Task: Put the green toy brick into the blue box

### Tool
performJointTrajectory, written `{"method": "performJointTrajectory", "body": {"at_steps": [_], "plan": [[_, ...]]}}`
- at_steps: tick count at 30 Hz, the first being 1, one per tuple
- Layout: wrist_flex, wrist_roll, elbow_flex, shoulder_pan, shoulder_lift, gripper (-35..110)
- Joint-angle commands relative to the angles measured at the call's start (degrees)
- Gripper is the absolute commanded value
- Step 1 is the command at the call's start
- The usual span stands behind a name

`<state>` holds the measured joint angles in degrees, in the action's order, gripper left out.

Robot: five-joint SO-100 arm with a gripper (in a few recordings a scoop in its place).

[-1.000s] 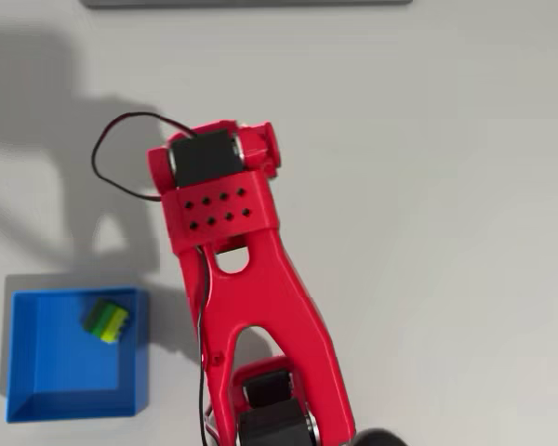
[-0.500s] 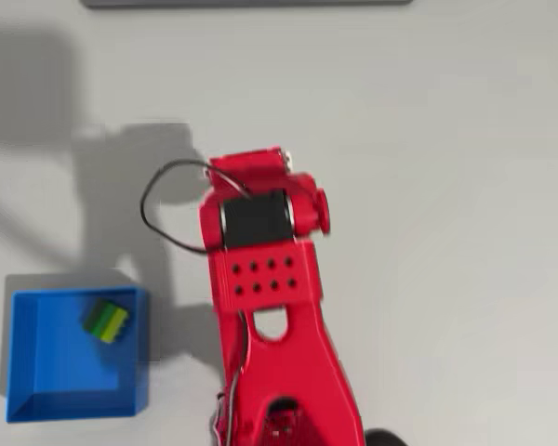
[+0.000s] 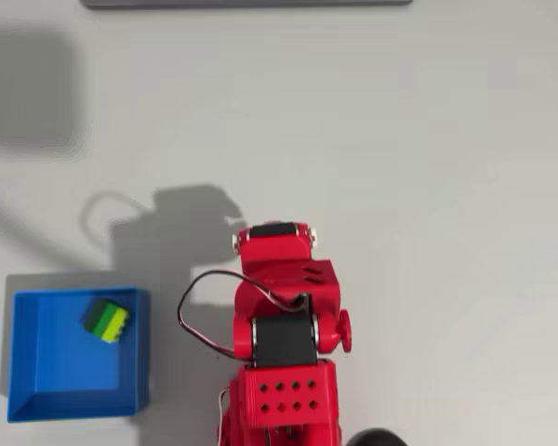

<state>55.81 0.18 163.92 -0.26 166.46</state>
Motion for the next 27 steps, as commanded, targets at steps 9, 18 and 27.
{"method": "performJointTrajectory", "body": {"at_steps": [9,18,27], "plan": [[-0.3,-1.4,10.0,0.4,17.3,0],[-0.3,-0.9,13.2,1.3,19.0,0],[-0.2,-0.1,13.3,1.1,19.2,0]]}}
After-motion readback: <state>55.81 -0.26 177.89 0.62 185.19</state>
